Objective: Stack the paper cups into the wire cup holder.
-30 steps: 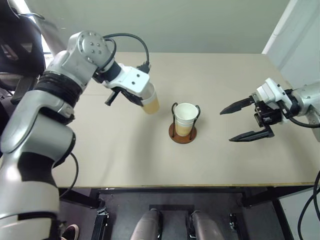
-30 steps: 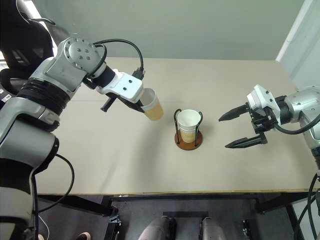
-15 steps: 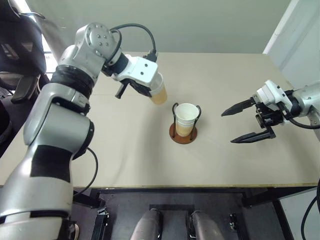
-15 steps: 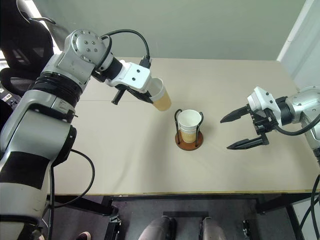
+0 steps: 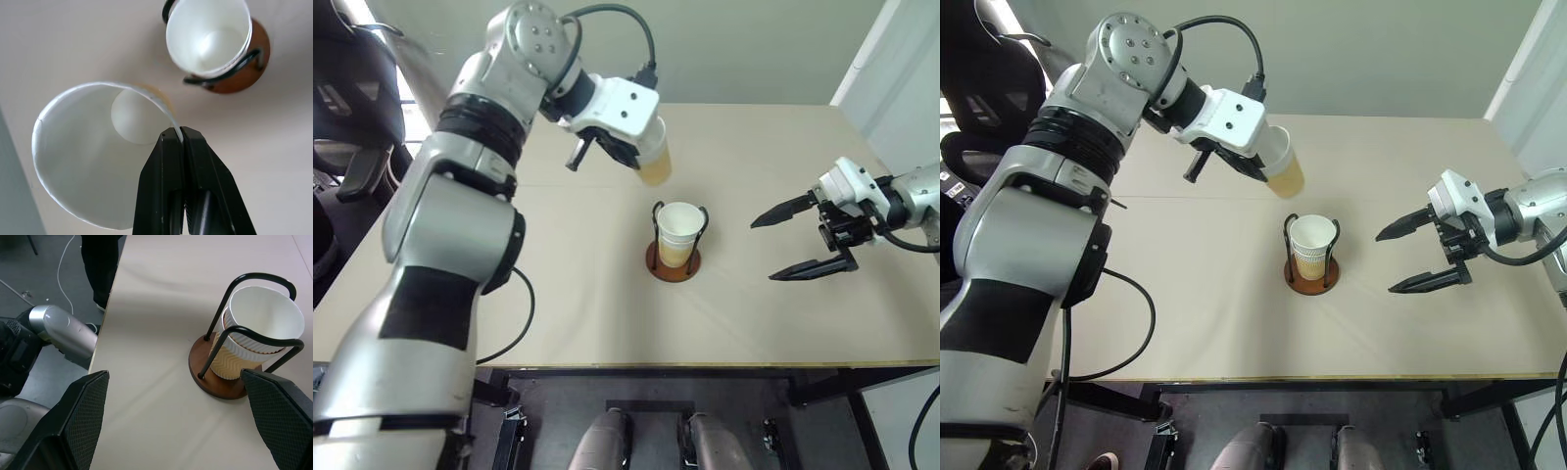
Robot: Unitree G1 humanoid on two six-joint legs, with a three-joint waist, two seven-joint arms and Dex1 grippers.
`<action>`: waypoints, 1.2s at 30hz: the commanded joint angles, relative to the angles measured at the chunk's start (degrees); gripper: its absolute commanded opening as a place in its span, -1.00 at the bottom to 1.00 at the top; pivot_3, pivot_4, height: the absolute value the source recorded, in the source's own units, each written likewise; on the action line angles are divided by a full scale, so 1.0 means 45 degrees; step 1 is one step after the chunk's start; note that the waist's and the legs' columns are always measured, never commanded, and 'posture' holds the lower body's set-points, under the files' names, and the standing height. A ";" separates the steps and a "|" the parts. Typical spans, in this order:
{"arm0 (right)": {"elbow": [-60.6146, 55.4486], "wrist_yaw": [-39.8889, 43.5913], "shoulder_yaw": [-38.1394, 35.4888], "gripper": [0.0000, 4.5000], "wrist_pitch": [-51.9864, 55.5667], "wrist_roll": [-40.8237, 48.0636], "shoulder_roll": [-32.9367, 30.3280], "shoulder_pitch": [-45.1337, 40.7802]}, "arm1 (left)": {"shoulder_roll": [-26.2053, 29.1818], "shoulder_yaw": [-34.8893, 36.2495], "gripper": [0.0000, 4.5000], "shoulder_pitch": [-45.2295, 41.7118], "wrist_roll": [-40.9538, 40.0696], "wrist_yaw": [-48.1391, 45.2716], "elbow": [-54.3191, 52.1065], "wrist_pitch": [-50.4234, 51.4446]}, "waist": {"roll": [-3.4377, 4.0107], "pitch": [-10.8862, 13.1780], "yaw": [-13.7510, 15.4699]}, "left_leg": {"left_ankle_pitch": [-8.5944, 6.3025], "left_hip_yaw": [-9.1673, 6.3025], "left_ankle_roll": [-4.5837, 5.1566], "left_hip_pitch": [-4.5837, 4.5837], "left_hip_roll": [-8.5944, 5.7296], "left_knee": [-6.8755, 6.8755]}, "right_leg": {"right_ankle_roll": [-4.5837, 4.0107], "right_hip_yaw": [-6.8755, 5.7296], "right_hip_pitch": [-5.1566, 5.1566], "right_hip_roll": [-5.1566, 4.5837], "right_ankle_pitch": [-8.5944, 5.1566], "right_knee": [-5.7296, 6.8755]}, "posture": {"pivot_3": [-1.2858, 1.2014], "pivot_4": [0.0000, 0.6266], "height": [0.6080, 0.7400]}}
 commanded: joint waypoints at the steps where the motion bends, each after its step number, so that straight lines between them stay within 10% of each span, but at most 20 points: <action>1: -0.0164 0.0049 -0.0145 0.97 -0.0096 0.0178 -0.0274 -0.0300 | -0.0228 0.0084 -0.98 -0.0592 -0.0558 -0.0507 -0.0152 0.0184 | 0.0000 0.0001 0.0000 | -0.0002 -0.0001 0.0004 -0.0002 0.0005 0.0004 | 0.0010 0.0004 0.0003 -0.0004 0.0003 -0.0002 | 0.03 -0.52 1.00; 36: 0.0558 0.0049 0.0356 0.97 -0.0969 0.0477 -0.0305 -0.0739 | 0.2496 -0.7620 -0.98 -0.0297 -0.9453 -0.0507 -0.5826 0.3677 | 0.0003 -0.0001 0.0044 | -0.0005 0.0033 0.0062 0.0005 0.0007 0.0181 | 0.0012 0.0005 0.0072 -0.0004 0.0014 0.0013 | 0.03 -0.52 1.00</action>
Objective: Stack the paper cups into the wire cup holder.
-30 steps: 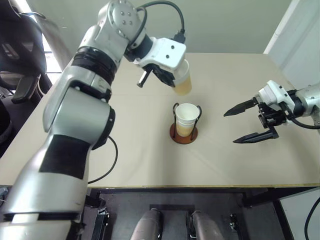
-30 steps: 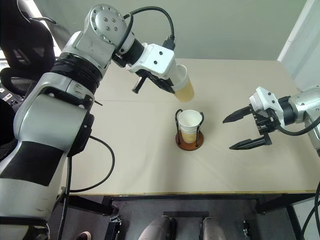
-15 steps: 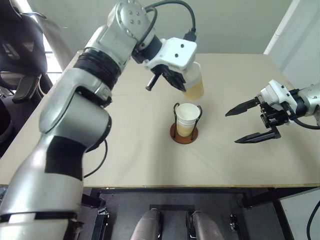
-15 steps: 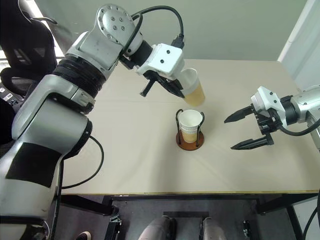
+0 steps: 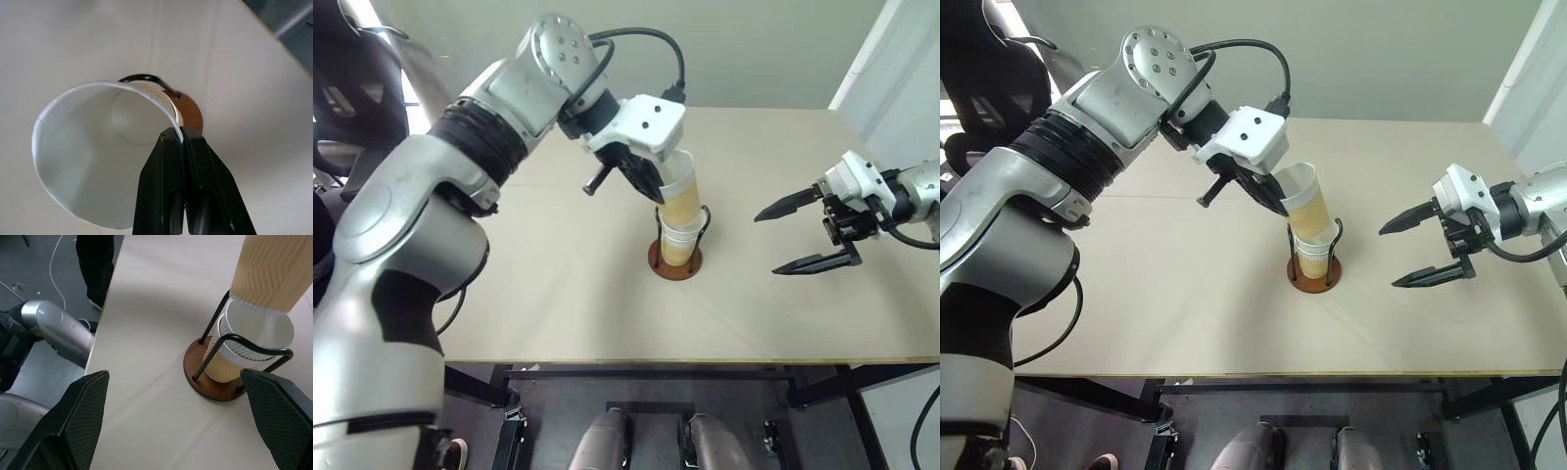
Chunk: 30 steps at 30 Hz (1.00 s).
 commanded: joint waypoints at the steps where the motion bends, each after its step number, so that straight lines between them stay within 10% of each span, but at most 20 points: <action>1: -0.0089 0.0049 -0.0059 0.97 -0.0197 0.0364 -0.0184 -0.0274 | 0.0165 -0.0007 -0.98 -0.0469 -0.0324 -0.0404 -0.0247 -0.0085 | 0.0000 0.0000 -0.0007 | 0.0002 -0.0001 -0.0001 -0.0002 0.0000 0.0001 | -0.0001 0.0001 0.0000 -0.0001 0.0000 0.0000 | 0.03 -0.52 1.00; 30: 0.1381 0.0049 0.1174 0.97 0.0021 0.1211 -0.1004 -0.2882 | -0.0517 -0.0176 -0.98 -0.0341 0.0317 -0.0404 0.1023 -0.1012 | 0.0002 0.0001 0.0012 | -0.0024 -0.0021 -0.0012 -0.0009 -0.0002 -0.0023 | -0.0020 -0.0007 -0.0008 0.0004 -0.0021 -0.0012 | 0.03 -0.52 1.00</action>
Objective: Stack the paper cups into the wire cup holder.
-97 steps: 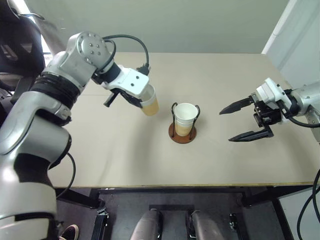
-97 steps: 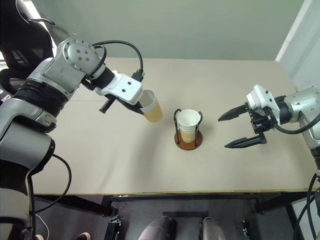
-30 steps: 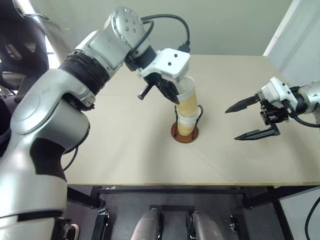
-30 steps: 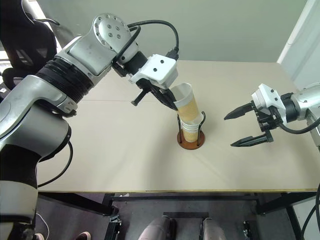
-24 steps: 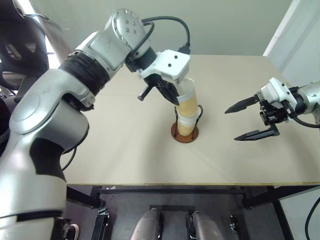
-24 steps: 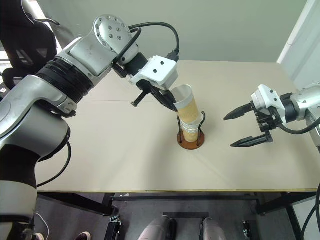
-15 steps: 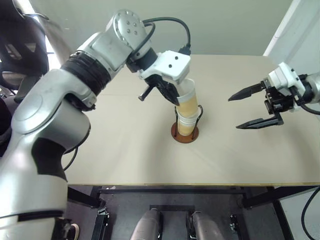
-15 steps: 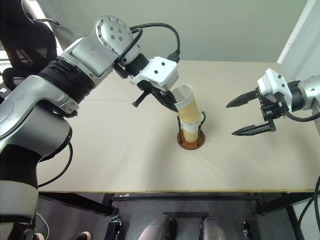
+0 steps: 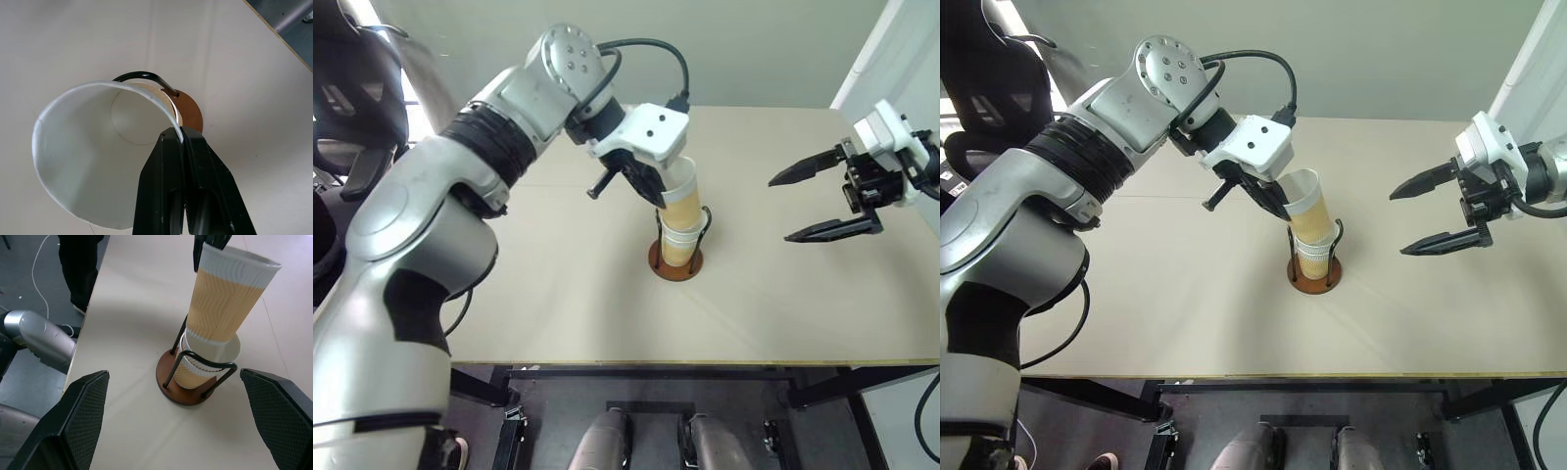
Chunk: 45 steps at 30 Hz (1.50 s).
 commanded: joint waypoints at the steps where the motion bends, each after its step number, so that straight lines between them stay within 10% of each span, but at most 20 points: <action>1: 0.0015 0.0049 0.0045 0.97 -0.0108 0.0229 -0.0289 -0.0333 | -0.0039 0.0133 -0.98 -0.0321 0.0167 -0.0405 0.0200 -0.0361 | 0.0000 0.0000 0.0005 | 0.0000 0.0001 0.0001 0.0000 -0.0002 0.0000 | -0.0001 -0.0001 0.0000 0.0001 -0.0001 -0.0001 | 0.03 -0.52 1.00; 45: 0.1119 0.0049 0.0445 0.97 -0.0659 -0.0073 -0.0256 -0.1737 | -0.0469 0.0060 -0.98 0.0087 0.0271 -0.0405 0.0377 -0.0654 | 0.0002 0.0002 0.0025 | -0.0040 0.0002 0.0010 -0.0002 0.0002 -0.0004 | 0.0009 -0.0007 -0.0006 -0.0001 0.0000 -0.0001 | 0.03 -0.52 1.00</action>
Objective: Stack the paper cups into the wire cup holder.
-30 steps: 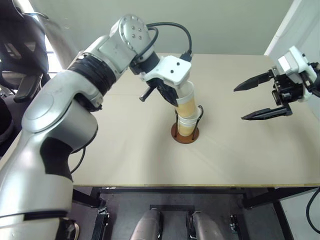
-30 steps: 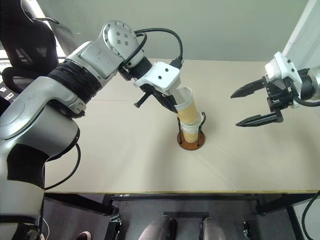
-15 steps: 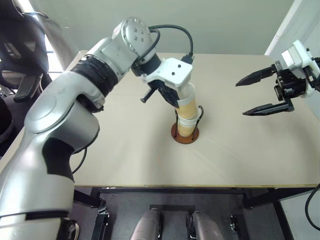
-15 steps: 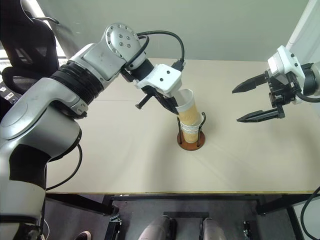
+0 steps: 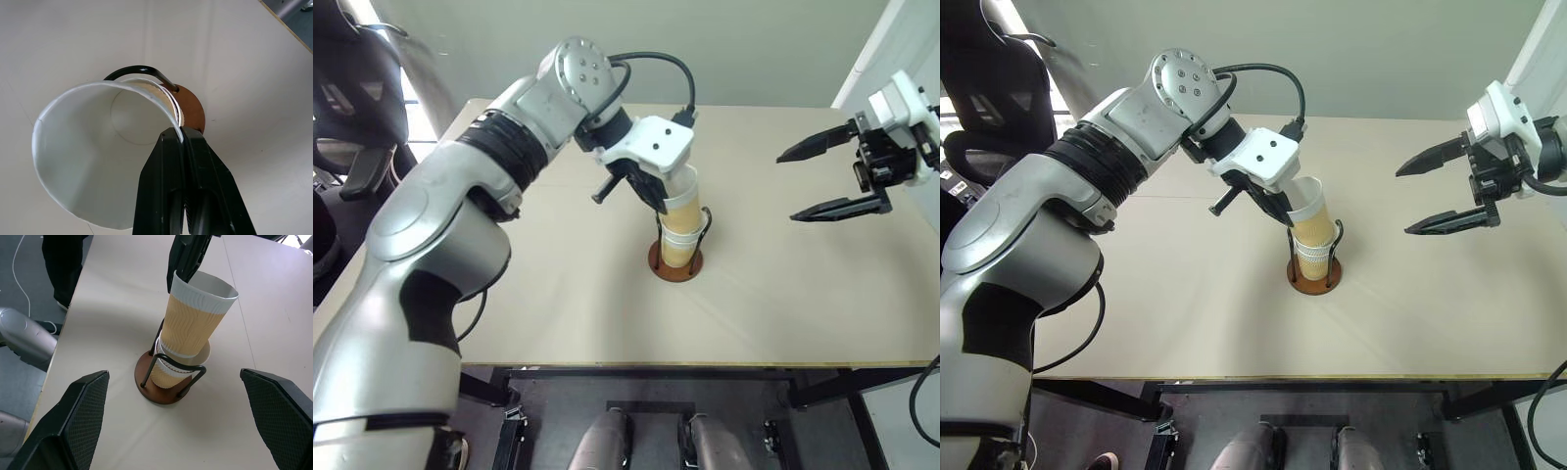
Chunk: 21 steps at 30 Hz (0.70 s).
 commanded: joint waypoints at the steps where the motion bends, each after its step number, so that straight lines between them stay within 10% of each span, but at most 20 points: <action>1: 0.0063 0.0049 -0.0059 0.97 -0.0159 0.0026 -0.0263 -0.0480 | 0.0057 0.0059 -0.98 -0.0075 -0.0164 -0.0405 -0.0092 -0.0146 | 0.0000 0.0000 -0.0001 | 0.0000 -0.0001 0.0000 -0.0001 0.0000 0.0002 | 0.0001 0.0001 0.0000 -0.0001 0.0001 0.0000 | 0.03 -0.52 1.00; 9: 0.0160 0.0049 0.0008 0.97 -0.0264 -0.0002 -0.0284 -0.0540 | 0.0025 0.0002 -0.74 -0.0050 0.0048 -0.0405 0.0090 -0.0309 | 0.0000 0.0000 0.0005 | -0.0001 0.0000 0.0001 0.0000 0.0000 0.0001 | 0.0002 0.0000 0.0000 -0.0001 0.0001 0.0000 | 0.03 -0.52 1.00; 21: 0.0651 0.0049 0.0447 0.97 -0.0470 -0.0081 -0.0265 -0.1206 | 0.0031 0.0007 0.98 -0.0007 0.0017 -0.0405 0.0112 -0.0435 | 0.0001 0.0000 0.0018 | -0.0005 -0.0002 0.0003 -0.0002 0.0000 0.0000 | 0.0000 0.0001 -0.0002 -0.0002 -0.0001 -0.0001 | 0.03 -0.52 1.00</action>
